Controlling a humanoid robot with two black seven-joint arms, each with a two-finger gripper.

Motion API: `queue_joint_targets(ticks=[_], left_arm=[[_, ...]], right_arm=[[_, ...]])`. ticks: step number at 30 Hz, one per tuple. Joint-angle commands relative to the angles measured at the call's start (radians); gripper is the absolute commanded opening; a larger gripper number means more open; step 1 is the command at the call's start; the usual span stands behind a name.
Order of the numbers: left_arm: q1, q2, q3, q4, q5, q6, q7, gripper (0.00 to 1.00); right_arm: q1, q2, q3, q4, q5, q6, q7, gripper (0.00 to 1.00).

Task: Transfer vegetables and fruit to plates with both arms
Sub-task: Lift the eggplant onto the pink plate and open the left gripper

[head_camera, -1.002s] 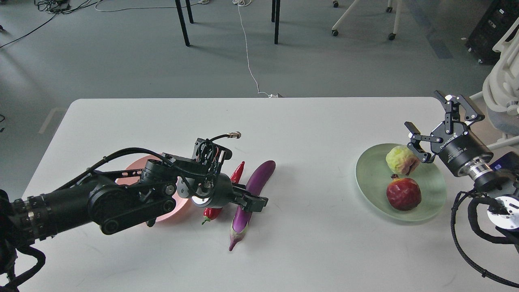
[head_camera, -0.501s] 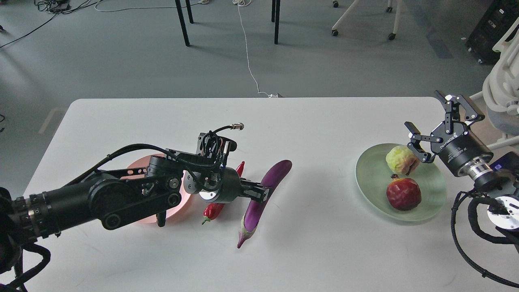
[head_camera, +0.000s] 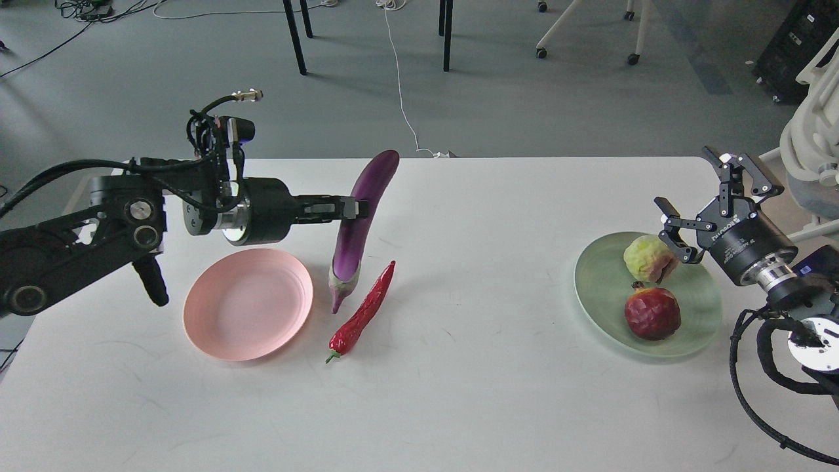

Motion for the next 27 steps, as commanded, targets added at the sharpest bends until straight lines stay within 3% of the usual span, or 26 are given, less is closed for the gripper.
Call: queue_joint_targets(ticks=[1,3,17,27], left_arm=[[0.053,0.111,0.039,0.013,0.092,0.000,-0.101,0.13],[0.093,0.141,0.039,0.013,0.114,0.000,-0.127,0.14],[0.150,0.148,0.041,0.138,0.125,0.000,-0.132,0.19],[0.157,0.146,0.051,0.169,0.142,0.000,-0.132,0.35]], right_arm=[[0.000,0.004,-0.002,-0.002,-0.002,0.000,0.000,0.97],[0.000,0.006,-0.002,-0.002,-0.002,0.000,0.000,0.97],[0.000,0.000,-0.006,0.001,-0.003,0.000,0.000,0.97],[0.000,-0.002,-0.009,0.001,-0.003,0.000,0.000,0.97]])
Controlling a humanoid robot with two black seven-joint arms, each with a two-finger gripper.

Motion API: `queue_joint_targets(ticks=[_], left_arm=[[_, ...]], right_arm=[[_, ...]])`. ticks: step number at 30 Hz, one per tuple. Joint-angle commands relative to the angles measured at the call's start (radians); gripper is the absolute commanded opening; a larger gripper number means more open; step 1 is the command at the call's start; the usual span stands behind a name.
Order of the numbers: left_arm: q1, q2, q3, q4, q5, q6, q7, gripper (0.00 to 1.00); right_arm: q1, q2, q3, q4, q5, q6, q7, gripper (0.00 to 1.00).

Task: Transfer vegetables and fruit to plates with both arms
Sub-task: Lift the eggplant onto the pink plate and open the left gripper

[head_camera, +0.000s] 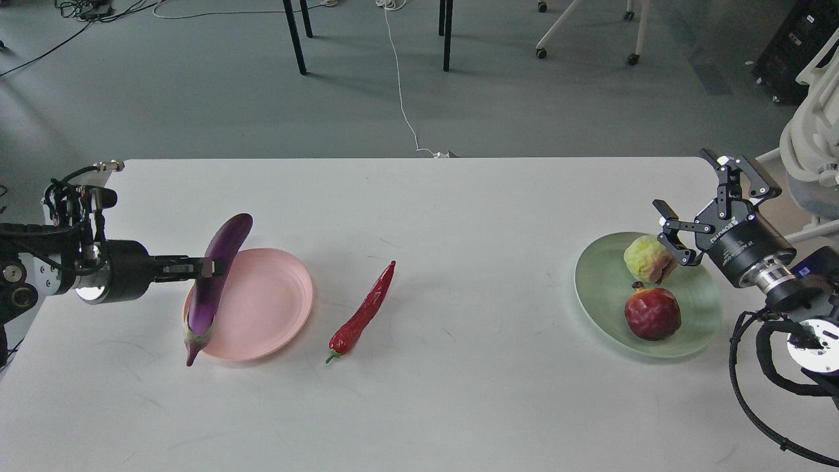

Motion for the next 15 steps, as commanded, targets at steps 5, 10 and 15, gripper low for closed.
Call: queue_joint_targets(ticks=[5,10,15], left_arm=[[0.009,-0.002,0.003,0.000,0.000,0.000,0.000,0.46],[0.009,-0.003,0.003,-0.002,0.002,0.000,0.002,0.57],[0.009,-0.002,0.005,-0.002,0.002,0.000,0.002,0.58]], right_arm=[[-0.002,-0.002,-0.004,0.000,0.000,-0.001,0.000,0.97],[0.000,0.000,-0.004,0.000,0.000,-0.001,0.000,0.97],[-0.002,-0.002,-0.005,0.001,0.000,0.000,0.000,0.97]])
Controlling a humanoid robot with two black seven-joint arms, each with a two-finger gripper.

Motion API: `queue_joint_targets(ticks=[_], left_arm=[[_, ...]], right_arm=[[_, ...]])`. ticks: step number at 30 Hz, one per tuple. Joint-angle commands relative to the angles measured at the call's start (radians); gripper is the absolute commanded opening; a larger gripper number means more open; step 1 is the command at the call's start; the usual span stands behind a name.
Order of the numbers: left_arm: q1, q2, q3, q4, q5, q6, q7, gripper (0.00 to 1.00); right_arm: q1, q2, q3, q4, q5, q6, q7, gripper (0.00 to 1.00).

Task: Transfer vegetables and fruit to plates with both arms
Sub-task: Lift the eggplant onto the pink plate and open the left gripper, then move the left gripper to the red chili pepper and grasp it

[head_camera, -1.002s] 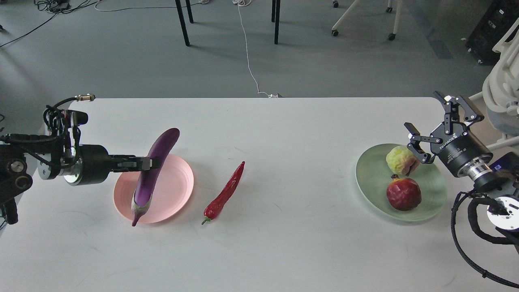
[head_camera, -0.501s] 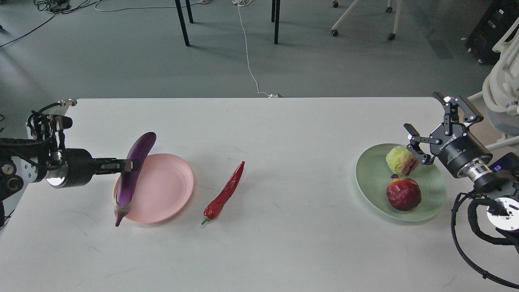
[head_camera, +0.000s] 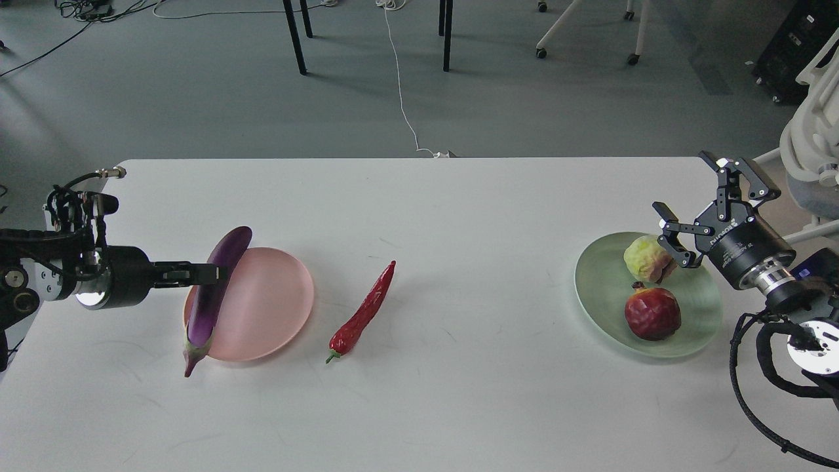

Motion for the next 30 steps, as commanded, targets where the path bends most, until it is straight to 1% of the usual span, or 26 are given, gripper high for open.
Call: queue_joint_targets(ticks=[1,3,4,7,8,9,12,14,18,22,26,30], left_arm=[[0.000,0.001,0.001,0.000,0.000,0.000,0.000,0.59],[0.000,0.003,0.001,0.000,0.000,0.000,0.000,0.62],[0.000,0.003,0.001,0.000,0.000,0.000,0.000,0.66],[-0.003,0.004,-0.005,0.006,-0.001,0.000,-0.001,0.84],[-0.005,0.006,-0.012,0.013,-0.001,0.000,-0.002,0.89],[-0.009,0.006,-0.015,0.023,-0.001,0.000,-0.002,0.92],[-0.037,0.007,-0.019,0.049,-0.001,0.000,-0.003,0.94],[-0.067,0.006,-0.019,0.057,-0.003,0.000,-0.012,0.95],[-0.126,-0.002,-0.028,0.042,-0.017,0.000,-0.018,0.96],[-0.150,-0.026,-0.045,-0.084,-0.024,0.000,-0.020,0.96],[-0.150,-0.058,-0.038,-0.225,0.012,0.000,-0.008,0.96],[-0.144,-0.155,-0.028,-0.265,0.185,0.000,-0.003,0.96]], right_arm=[[0.000,0.000,0.000,0.002,0.000,0.000,0.000,0.97],[-0.003,0.000,0.000,0.002,0.000,0.001,0.000,0.97],[-0.005,0.000,0.001,0.004,0.000,0.001,0.000,0.97],[-0.005,0.000,0.001,0.006,0.000,0.001,0.000,0.97],[-0.006,0.000,0.001,0.006,0.000,0.001,0.000,0.97],[-0.005,0.000,0.001,0.006,0.000,0.001,0.000,0.97],[-0.005,0.000,0.003,0.006,0.000,0.000,0.000,0.97],[-0.005,0.000,0.003,0.006,0.000,0.001,0.000,0.97],[-0.005,0.000,0.006,0.006,0.000,0.001,0.000,0.97],[-0.005,0.003,0.004,0.006,0.000,0.001,0.000,0.97],[-0.005,0.006,0.004,0.004,-0.003,0.001,0.000,0.97],[-0.006,0.005,0.004,0.001,-0.003,0.000,0.000,0.97]])
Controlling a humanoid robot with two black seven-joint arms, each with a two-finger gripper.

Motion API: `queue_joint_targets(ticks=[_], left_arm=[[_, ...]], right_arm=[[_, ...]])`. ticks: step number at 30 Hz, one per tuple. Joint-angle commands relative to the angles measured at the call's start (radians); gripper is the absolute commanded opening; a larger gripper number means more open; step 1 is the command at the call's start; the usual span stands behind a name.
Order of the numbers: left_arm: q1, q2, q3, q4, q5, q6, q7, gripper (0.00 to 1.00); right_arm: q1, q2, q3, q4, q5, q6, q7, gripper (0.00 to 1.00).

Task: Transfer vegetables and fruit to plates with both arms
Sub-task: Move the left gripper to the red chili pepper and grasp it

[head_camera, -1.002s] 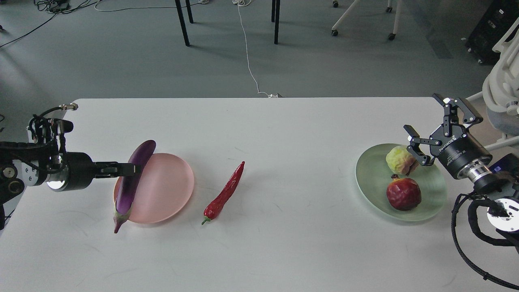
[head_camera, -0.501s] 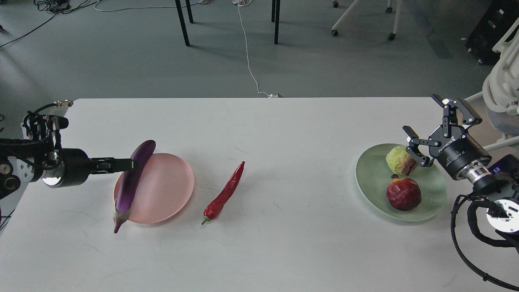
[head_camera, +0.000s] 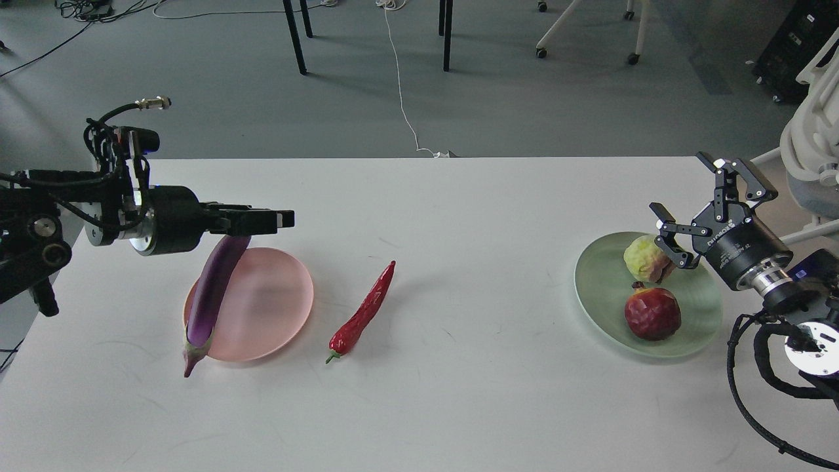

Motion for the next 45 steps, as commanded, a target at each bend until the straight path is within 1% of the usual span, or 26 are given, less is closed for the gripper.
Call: queue_joint_targets(ticks=[1,4,7,10,16,21,32,38,43,44,45], left_arm=[[0.009,-0.094,0.012,-0.030,0.182,0.000,0.002,0.96],[0.017,-0.180,0.015,-0.023,0.340,0.000,0.001,0.96],[0.017,-0.246,0.044,-0.012,0.404,0.000,0.002,0.96],[0.014,-0.283,0.076,0.026,0.414,0.000,0.010,0.96],[0.018,-0.332,0.082,0.100,0.422,0.000,0.015,0.96],[0.024,-0.341,0.111,0.181,0.419,0.000,0.016,0.96],[0.075,-0.343,0.110,0.183,0.421,0.000,0.018,0.95],[0.081,-0.358,0.111,0.183,0.424,0.000,0.018,0.92],[0.106,-0.360,0.111,0.185,0.436,0.000,0.019,0.86],[0.109,-0.360,0.110,0.183,0.434,0.000,0.018,0.84],[0.115,-0.360,0.110,0.183,0.434,0.000,0.018,0.79]], right_arm=[[-0.001,-0.001,0.000,-0.003,0.000,-0.001,0.000,0.97],[-0.001,-0.002,0.000,-0.003,0.000,-0.001,0.000,0.97],[-0.003,-0.004,0.000,-0.003,0.000,-0.001,0.000,0.97],[-0.003,-0.004,0.001,-0.003,0.000,-0.001,0.000,0.97],[-0.012,-0.005,0.004,-0.001,0.000,-0.001,0.000,0.97],[-0.015,-0.007,0.006,0.000,0.000,-0.001,0.000,0.97],[-0.017,-0.005,0.006,-0.003,0.000,-0.001,0.000,0.97],[-0.017,-0.005,0.007,-0.003,0.000,-0.001,0.000,0.97],[-0.015,-0.007,0.007,-0.001,0.000,-0.001,0.000,0.97],[-0.015,-0.009,0.007,-0.001,0.000,-0.001,0.000,0.97],[-0.015,-0.009,0.007,-0.001,0.000,-0.001,0.000,0.97]])
